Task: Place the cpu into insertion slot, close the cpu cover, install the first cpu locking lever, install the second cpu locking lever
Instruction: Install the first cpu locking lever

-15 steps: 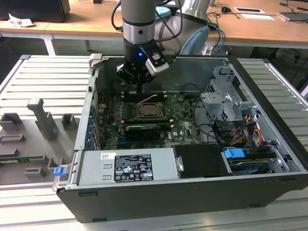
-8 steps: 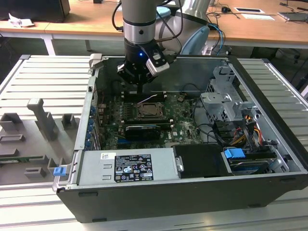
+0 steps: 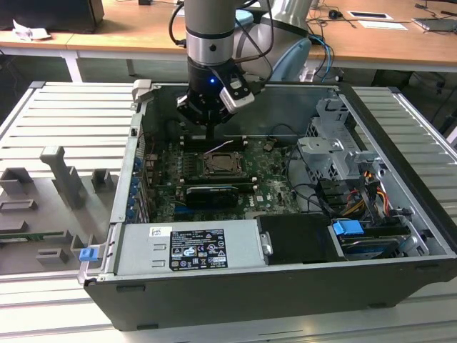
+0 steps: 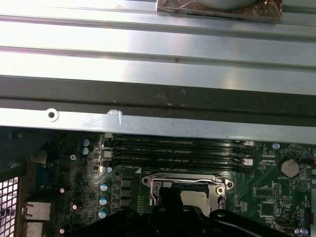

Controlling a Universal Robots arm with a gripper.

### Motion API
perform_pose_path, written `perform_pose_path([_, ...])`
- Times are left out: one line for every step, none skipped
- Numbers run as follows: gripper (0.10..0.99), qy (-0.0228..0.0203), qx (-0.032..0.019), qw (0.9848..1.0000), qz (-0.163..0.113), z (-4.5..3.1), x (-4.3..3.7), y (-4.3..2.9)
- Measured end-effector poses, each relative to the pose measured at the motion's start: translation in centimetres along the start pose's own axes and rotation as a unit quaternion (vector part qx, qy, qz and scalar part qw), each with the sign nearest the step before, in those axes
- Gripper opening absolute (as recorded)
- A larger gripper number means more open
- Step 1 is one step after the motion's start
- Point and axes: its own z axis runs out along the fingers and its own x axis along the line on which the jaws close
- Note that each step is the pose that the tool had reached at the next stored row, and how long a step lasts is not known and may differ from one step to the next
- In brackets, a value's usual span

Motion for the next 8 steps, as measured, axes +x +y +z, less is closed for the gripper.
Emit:
perform_pose_path([0.106, 0.0000, 0.0000, 1.0000, 0.000, 0.00, -0.07, 0.00])
perform_pose_path([0.106, 0.0000, 0.0000, 1.0000, 0.000, 0.01, -0.10, -0.01])
perform_pose_path([0.106, 0.0000, 0.0000, 1.0000, 0.000, 0.01, -0.12, -0.01])
perform_pose_path([0.106, 0.0000, 0.0000, 1.0000, 0.000, 0.01, -0.15, -0.01])
perform_pose_path([0.106, 0.0000, 0.0000, 1.0000, 0.000, 0.01, -0.18, -0.01])
perform_pose_path([0.106, 0.0000, 0.0000, 1.0000, 0.000, 0.01, -0.23, -0.01])
perform_pose_path([0.106, 0.0000, 0.0000, 1.0000, 0.000, 0.01, -0.30, -0.02])
perform_pose_path([0.106, 0.0000, 0.0000, 1.0000, 0.000, 0.02, -0.36, -0.02])
